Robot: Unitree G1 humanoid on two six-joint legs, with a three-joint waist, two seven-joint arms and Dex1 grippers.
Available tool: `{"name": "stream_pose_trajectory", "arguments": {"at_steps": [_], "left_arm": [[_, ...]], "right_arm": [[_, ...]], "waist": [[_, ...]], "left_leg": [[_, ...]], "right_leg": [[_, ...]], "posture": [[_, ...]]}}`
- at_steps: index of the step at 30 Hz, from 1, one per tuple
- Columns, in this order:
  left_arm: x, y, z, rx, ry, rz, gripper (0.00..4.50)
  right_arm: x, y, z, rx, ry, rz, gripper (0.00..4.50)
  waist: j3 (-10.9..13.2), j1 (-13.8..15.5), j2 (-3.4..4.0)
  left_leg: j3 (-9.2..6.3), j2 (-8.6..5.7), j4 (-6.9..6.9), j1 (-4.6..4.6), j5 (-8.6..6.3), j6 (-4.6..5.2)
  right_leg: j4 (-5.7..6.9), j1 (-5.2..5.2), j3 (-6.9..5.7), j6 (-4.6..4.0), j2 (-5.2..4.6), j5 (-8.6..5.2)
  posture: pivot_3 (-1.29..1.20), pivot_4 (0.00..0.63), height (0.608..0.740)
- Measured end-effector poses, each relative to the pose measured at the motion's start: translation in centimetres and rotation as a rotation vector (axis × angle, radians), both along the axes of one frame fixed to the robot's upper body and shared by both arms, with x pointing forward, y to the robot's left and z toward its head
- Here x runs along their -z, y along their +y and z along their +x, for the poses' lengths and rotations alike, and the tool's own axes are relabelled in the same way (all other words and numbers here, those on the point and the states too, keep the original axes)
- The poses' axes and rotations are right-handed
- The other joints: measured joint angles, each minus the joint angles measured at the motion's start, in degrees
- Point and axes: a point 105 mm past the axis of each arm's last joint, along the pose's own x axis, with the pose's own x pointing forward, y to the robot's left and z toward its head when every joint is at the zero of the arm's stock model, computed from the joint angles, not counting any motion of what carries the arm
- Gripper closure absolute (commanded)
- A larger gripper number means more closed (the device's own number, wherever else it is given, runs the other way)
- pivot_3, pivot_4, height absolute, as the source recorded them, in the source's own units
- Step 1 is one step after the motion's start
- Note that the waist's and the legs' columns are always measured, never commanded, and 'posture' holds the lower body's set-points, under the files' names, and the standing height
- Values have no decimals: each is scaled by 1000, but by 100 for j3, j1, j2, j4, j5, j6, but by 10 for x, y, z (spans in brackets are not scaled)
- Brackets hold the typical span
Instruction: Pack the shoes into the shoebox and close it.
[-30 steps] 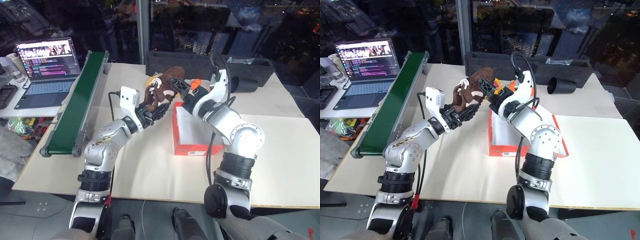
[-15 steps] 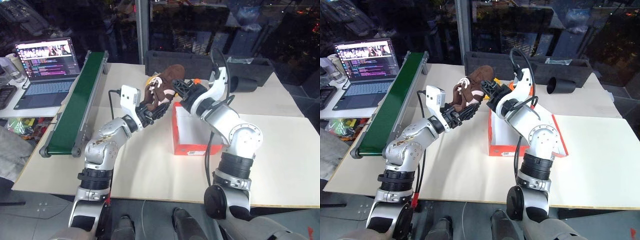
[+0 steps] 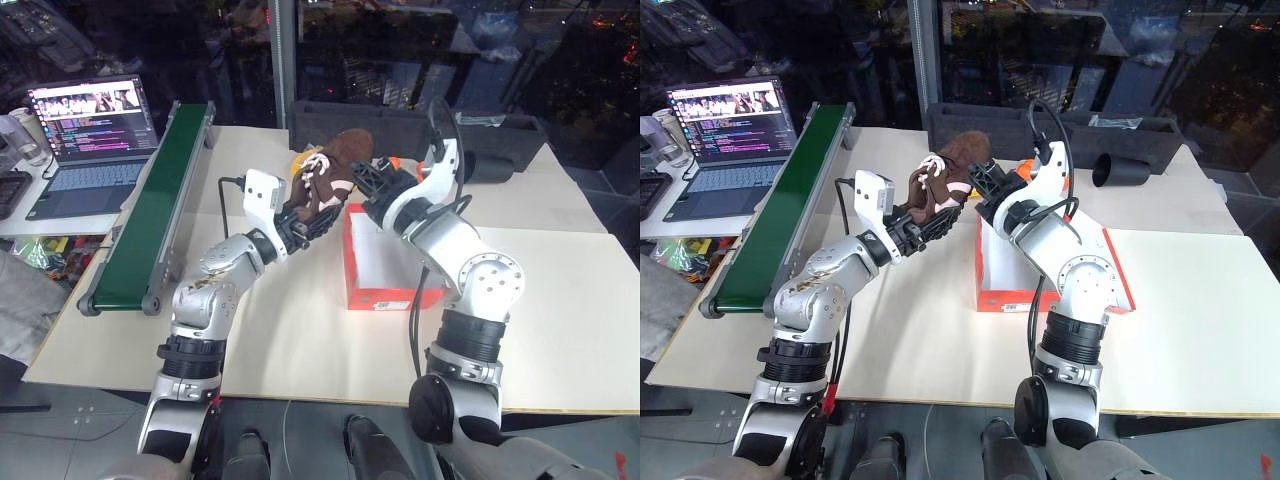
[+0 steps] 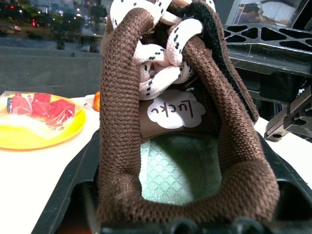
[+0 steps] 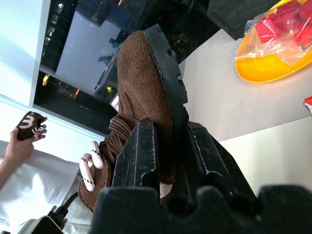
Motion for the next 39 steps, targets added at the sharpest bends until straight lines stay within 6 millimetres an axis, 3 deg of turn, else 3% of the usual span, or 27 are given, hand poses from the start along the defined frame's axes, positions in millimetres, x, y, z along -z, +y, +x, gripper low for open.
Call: {"name": "stream_pose_trajectory", "arguments": {"at_steps": [4, 9, 11, 13, 16, 21, 26, 33, 39], "left_arm": [[14, -6, -4, 39, 27, 44, 52], [32, 8, -5, 17, 24, 143, 52], [45, 14, -8, 19, 22, 209, 52], [57, 12, -13, 45, 27, 250, 52], [60, 3, -18, 88, 11, 259, 52], [61, -1, -20, 105, -6, 268, 52], [64, -2, -24, 124, -30, 298, 52], [85, 19, -42, 222, -122, 537, 52], [85, 19, -44, 245, -139, 543, 52]], "right_arm": [[5, -22, 7, 89, -12, -203, 4196], [17, -103, 23, 329, 83, -280, 4196], [8, -133, 21, 377, 88, -330, 4196], [-6, -147, 16, 362, 96, -399, 4196], [-8, -144, 11, 265, 135, -474, 4196], [29, -131, -1, 50, 309, -622, 4196], [39, -134, -5, 2, 349, -745, 4196], [67, -134, -4, -57, 410, -836, 4196], [75, -130, 0, -79, 411, -849, 4196]], "waist": [[2, 10, 3], [15, 93, 23], [28, 107, 46], [37, 102, 60], [37, 102, 60], [38, 130, 62], [38, 142, 62], [38, 133, 62], [38, 162, 62]], "left_leg": [[0, 0, -2, -2, 0, 0], [0, -2, -1, -6, 0, 0], [1, -2, -4, -9, 0, 0], [1, -2, -13, -8, 0, 1], [1, -2, -19, -3, 1, 3], [1, -5, 0, -12, 1, 2], [1, -5, 2, -12, 1, 2], [1, -5, 3, -11, 1, 2], [1, -5, 3, -14, 1, 2]], "right_leg": [[-3, -1, 0, 0, 0, -1], [-9, -2, 1, 0, -1, -1], [-11, -7, 1, -2, -2, -2], [-7, -12, 1, -9, -2, -6], [-5, -11, 1, -13, -2, -8], [-7, -10, 1, -12, -5, -8], [-8, -9, 1, -10, -6, -9], [-7, -10, 1, -13, -6, -10], [-7, -9, 0, -8, -7, -9]], "posture": [[0, 150, 740], [0, 150, 740], [0, 150, 740], [0, 150, 740], [0, 150, 740], [0, 150, 740], [0, 150, 740], [0, 150, 740], [0, 150, 740]]}}
